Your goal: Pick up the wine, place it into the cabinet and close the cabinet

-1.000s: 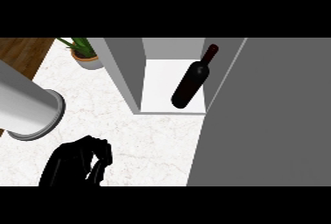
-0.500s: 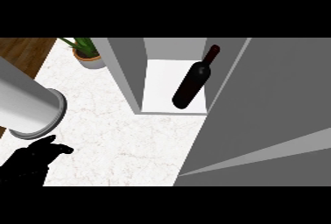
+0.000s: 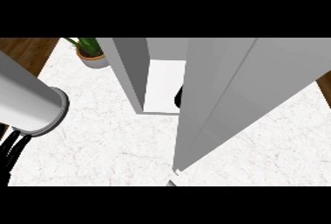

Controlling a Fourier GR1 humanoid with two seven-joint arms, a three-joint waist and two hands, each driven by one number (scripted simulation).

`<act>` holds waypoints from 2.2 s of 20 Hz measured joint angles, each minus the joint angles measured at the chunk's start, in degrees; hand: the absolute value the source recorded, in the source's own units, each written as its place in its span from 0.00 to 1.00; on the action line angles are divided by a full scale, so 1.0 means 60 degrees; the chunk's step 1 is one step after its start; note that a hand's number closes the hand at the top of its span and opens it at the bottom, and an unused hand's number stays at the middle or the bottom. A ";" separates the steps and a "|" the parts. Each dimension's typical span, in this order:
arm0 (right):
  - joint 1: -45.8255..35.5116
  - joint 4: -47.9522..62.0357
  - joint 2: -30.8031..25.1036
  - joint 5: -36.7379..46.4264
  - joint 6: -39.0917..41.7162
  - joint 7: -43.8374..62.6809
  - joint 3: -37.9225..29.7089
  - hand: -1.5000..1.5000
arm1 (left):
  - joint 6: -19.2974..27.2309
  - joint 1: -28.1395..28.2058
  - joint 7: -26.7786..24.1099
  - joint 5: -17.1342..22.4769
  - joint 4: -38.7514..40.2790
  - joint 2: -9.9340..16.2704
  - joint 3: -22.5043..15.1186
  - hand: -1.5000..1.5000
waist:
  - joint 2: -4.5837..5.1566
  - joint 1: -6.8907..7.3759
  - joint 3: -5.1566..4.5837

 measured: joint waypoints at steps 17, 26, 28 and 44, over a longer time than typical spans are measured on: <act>-0.3829 0.2442 -0.0036 0.0116 -0.3891 -0.0841 -0.0388 1.00 | -0.2527 0.1253 -0.0168 0.0473 0.1384 0.1102 0.1663 0.00 | 0.0100 0.0307 -0.0004; -0.6990 0.6403 0.0533 -0.1691 -0.3356 -0.1885 -0.2758 1.00 | -0.3169 0.1629 0.0174 0.0441 0.1988 0.1073 0.2454 0.00 | 0.0182 0.0258 0.0022; -0.7507 0.7280 0.0560 -0.2102 -0.2947 -0.2253 -0.3154 1.00 | -0.3348 0.1709 0.0229 0.0420 0.2122 0.1029 0.2649 0.00 | 0.0186 0.0266 0.0025; -0.8832 1.1639 0.0585 -0.6276 0.3394 -0.1700 -0.3397 1.00 | -0.3975 0.1963 0.0997 0.0339 0.2353 0.0700 0.3655 0.00 | 0.0211 0.0264 0.0030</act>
